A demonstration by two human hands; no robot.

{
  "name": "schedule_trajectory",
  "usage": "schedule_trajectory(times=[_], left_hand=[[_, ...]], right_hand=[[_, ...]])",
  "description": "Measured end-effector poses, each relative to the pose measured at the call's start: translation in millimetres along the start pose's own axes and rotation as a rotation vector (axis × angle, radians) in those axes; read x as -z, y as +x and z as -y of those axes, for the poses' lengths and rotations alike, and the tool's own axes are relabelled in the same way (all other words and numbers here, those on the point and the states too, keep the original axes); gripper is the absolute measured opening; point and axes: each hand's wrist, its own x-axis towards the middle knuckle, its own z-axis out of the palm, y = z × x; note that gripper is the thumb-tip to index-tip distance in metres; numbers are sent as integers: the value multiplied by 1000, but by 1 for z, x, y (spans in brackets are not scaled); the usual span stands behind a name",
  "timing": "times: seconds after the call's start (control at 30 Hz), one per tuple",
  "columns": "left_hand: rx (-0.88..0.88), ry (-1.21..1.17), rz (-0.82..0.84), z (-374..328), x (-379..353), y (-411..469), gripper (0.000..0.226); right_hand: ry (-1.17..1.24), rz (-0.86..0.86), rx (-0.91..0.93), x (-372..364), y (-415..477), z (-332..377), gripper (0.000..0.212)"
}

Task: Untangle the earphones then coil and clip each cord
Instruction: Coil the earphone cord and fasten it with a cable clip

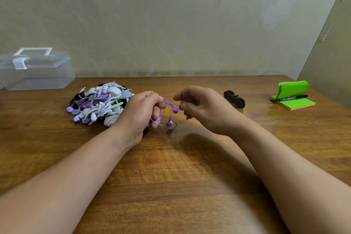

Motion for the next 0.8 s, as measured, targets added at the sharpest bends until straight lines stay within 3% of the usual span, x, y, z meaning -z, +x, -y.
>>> schedule_trajectory(times=[0.07, 0.13, 0.23, 0.4, 0.53, 0.8], left_hand=[[-29, 26, -52, 4, -3, 1, 19], [-142, 204, -103, 9, -3, 3, 13], [-232, 280, -81, 9, -4, 2, 13], [-70, 52, -4, 2, -10, -4, 17], [51, -126, 7, 1, -14, -6, 18], [92, -155, -35, 0, -15, -7, 16]], right_hand=[[-34, 18, -1, -2, 0, 2, 19], [-51, 25, -13, -2, 0, 2, 18], [-103, 44, -52, -2, 0, 3, 17], [-126, 45, -98, 0, -1, 4, 11], [15, 101, -131, -7, -1, 7, 8], [128, 128, -105, -8, 0, 4, 9]])
